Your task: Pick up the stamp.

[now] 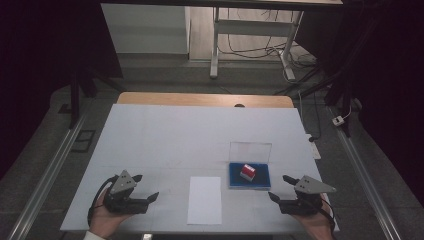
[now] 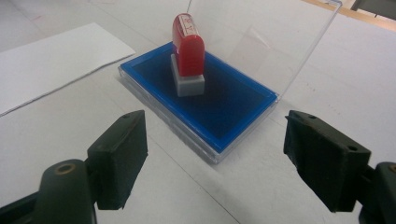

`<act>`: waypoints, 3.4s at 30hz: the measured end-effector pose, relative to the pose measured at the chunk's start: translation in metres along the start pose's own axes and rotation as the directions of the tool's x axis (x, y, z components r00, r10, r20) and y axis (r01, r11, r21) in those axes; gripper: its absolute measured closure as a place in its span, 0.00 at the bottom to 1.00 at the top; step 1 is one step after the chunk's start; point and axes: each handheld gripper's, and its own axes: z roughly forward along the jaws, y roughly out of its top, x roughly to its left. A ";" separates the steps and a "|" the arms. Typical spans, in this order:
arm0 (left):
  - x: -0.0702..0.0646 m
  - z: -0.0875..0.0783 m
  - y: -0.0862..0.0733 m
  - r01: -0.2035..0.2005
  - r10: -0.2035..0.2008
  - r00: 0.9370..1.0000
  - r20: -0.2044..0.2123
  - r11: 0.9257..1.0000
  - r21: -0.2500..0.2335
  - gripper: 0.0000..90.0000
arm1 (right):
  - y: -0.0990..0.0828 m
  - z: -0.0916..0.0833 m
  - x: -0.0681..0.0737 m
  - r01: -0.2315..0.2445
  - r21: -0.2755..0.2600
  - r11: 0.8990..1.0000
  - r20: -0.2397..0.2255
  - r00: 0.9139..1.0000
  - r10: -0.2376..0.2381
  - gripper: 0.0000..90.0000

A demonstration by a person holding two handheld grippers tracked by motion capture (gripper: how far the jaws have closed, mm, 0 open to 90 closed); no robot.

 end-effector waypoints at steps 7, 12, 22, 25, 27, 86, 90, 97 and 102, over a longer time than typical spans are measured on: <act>0.001 -0.001 -0.001 0.002 -0.002 1.000 -0.006 1.000 0.000 0.20 | 0.003 0.000 0.001 0.000 0.004 1.000 -0.002 1.000 0.000 0.24; 0.002 0.000 -0.001 0.005 -0.005 1.000 -0.009 1.000 0.005 0.20 | 0.009 0.000 0.003 0.004 0.000 1.000 -0.013 1.000 -0.004 0.26; 0.002 0.001 0.001 -0.003 0.003 1.000 -0.011 1.000 -0.004 0.21 | 0.029 -0.002 0.004 0.015 -0.022 1.000 -0.008 1.000 -0.016 0.27; 0.003 0.002 0.003 -0.006 0.006 1.000 -0.012 1.000 -0.006 0.21 | 0.033 -0.003 0.004 0.021 -0.038 0.999 -0.010 1.000 -0.021 0.29; 0.002 0.004 0.004 -0.005 0.005 1.000 -0.011 1.000 -0.008 0.21 | 0.037 -0.002 0.003 0.022 -0.031 0.999 -0.014 1.000 -0.022 0.29; -0.001 0.013 0.003 0.004 -0.003 0.999 -0.033 1.000 0.020 0.22 | 0.087 0.089 0.002 0.068 0.232 0.970 -0.149 0.988 -0.034 0.54; -0.001 0.013 0.003 0.004 -0.003 0.999 -0.033 1.000 0.021 0.22 | 0.087 0.090 0.002 0.077 0.242 0.967 -0.151 0.988 -0.041 0.58; 0.000 0.013 0.003 0.007 -0.006 0.999 -0.035 1.000 0.020 0.22 | 0.085 0.092 0.003 0.076 0.262 0.962 -0.139 0.989 -0.041 0.65; 0.000 0.013 0.002 0.005 -0.004 0.999 -0.037 1.000 0.023 0.22 | 0.084 0.093 0.003 0.083 0.268 0.960 -0.136 0.990 -0.048 0.74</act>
